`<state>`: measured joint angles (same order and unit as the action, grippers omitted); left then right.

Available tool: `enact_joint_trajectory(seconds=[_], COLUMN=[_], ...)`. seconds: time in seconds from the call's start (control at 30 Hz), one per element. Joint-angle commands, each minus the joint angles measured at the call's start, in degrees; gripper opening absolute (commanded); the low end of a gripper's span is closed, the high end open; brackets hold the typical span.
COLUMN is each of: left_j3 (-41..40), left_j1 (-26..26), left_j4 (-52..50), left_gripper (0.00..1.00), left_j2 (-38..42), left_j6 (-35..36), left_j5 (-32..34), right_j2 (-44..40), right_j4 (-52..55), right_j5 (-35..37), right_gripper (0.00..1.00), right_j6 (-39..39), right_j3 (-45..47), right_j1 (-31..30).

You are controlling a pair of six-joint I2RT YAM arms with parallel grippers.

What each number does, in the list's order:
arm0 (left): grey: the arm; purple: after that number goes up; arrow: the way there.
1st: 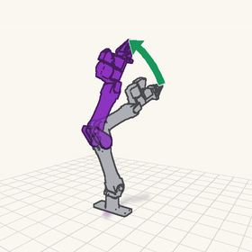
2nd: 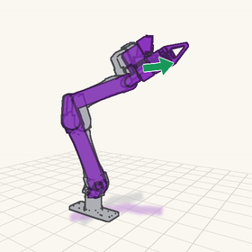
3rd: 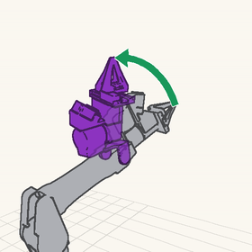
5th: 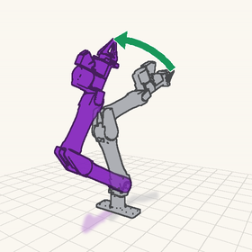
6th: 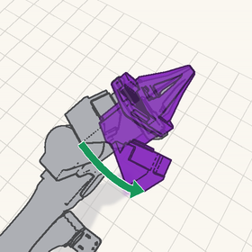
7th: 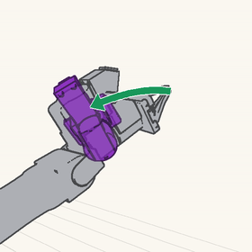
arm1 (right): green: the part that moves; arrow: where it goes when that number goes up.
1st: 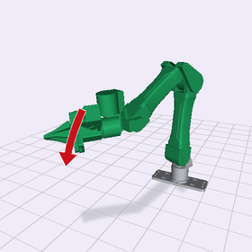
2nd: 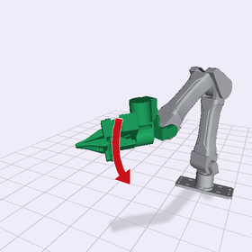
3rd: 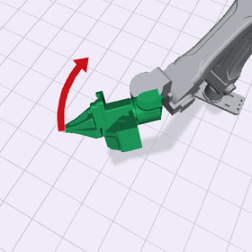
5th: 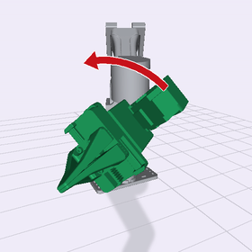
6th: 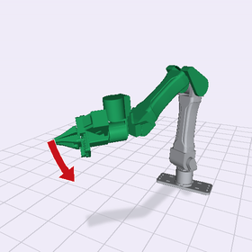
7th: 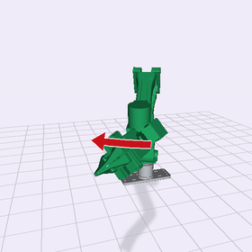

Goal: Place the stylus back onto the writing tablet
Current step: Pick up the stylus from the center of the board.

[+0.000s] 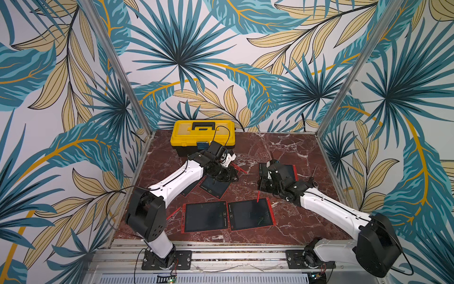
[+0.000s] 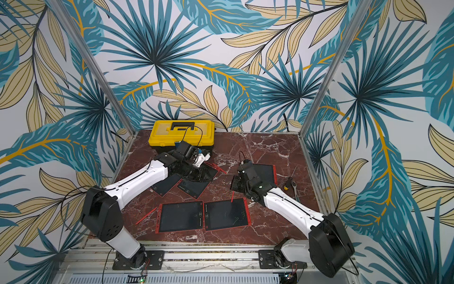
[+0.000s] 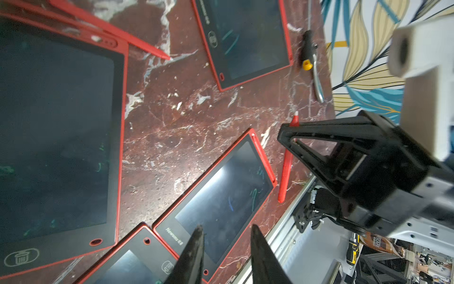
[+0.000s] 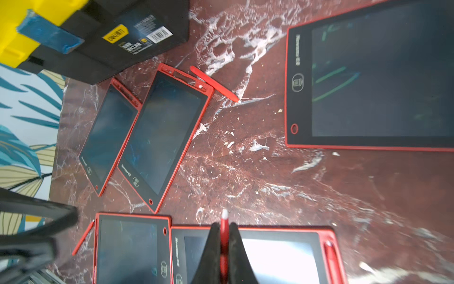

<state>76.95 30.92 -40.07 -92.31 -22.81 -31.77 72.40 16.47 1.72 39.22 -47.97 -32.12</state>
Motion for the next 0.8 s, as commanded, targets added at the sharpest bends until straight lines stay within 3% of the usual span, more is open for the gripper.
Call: enact_joint_trajectory(seconds=[0.0, 0.23, 0.4, 0.6, 0.77], left_j3=[-3.87, -13.18, -16.24, -20.15, -21.93], left_j1=[-0.07, 0.76, 1.99, 2.60, 2.75], left_j4=[6.25, 20.68, 26.67, 33.94, 37.87], left_gripper=[0.38, 0.41, 0.46, 0.55, 0.74], left_j2=[4.52, 10.51, 13.63, 17.25, 19.76], left_j6=[-2.95, -9.25, -11.85, -16.26, -17.90], left_j5=[-2.56, -6.63, -6.29, -5.18, -6.65], right_j2=[-3.76, -9.92, -12.76, -13.98, -13.75], right_j4=[6.13, 8.78, 12.27, 12.47, 10.25], right_j5=[0.04, -2.33, -3.02, -9.13, -14.85], right_gripper=[0.00, 0.00, 0.00, 0.00, 0.00], right_j6=[-4.36, -5.80, -5.83, -6.24, -5.93], right_j3=[-0.64, -2.71, -6.59, -10.39, -12.45], right_j1=[0.18, 0.17, 0.23, 0.25, 0.26])
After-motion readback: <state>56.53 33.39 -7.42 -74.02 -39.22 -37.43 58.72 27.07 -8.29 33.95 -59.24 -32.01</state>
